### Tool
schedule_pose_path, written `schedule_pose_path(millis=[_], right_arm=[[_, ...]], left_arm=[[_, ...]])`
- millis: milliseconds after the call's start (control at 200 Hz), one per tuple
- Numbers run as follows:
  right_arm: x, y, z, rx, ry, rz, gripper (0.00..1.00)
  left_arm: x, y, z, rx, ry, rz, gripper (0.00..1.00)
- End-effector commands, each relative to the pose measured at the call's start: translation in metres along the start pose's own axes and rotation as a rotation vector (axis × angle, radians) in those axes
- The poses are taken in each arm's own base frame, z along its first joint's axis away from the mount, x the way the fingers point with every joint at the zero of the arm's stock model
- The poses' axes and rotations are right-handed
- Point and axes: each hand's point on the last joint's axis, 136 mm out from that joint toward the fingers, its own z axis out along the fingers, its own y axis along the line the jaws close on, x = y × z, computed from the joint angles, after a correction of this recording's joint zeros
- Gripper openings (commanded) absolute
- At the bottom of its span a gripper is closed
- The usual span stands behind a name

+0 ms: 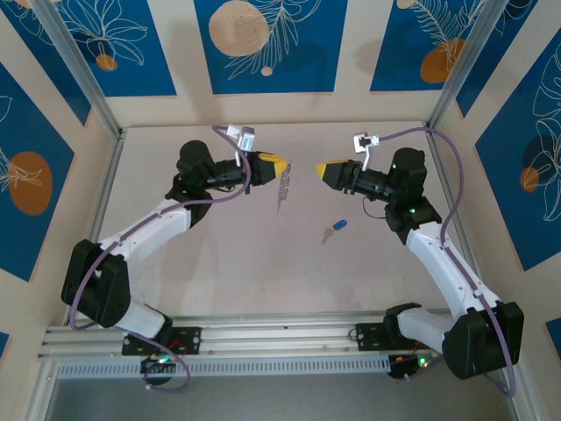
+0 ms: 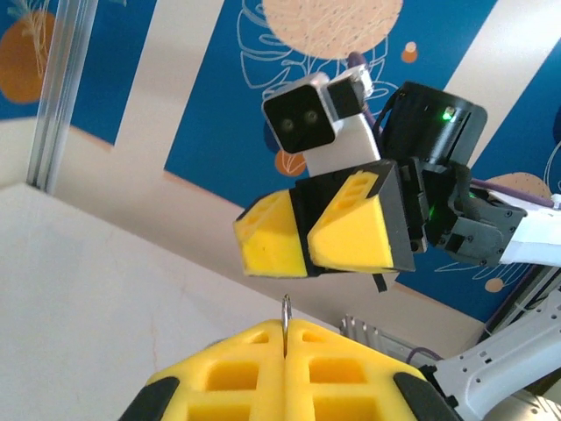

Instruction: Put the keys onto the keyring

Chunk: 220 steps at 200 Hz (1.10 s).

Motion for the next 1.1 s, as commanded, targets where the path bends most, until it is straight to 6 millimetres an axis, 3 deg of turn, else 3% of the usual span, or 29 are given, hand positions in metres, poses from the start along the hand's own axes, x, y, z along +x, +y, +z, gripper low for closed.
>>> schedule_pose_path(millis=[0, 190, 395, 635, 955, 1095], right_arm=[[-0.009, 0.023, -0.001, -0.1, -0.015, -0.07, 0.47], [-0.018, 0.039, 0.005, -0.171, -0.021, -0.135, 0.46], [-0.015, 0.05, 0.022, -0.228, 0.005, -0.166, 0.47], [-0.015, 0.064, 0.028, -0.266, 0.009, -0.206, 0.47], [-0.014, 0.061, 0.042, -0.268, 0.029, -0.192, 0.46], [-0.014, 0.064, 0.046, -0.279, 0.038, -0.195, 0.4]], left_arm=[[-0.031, -0.03, 0.0, 0.093, -0.078, 0.203, 0.0], [-0.034, -0.029, 0.004, 0.119, -0.084, 0.252, 0.0], [-0.032, -0.028, 0.007, 0.147, -0.068, 0.237, 0.0], [-0.029, -0.029, 0.007, 0.162, -0.053, 0.217, 0.0], [-0.028, -0.036, 0.007, 0.191, -0.043, 0.205, 0.0], [-0.029, -0.038, 0.006, 0.201, -0.042, 0.203, 0.0]])
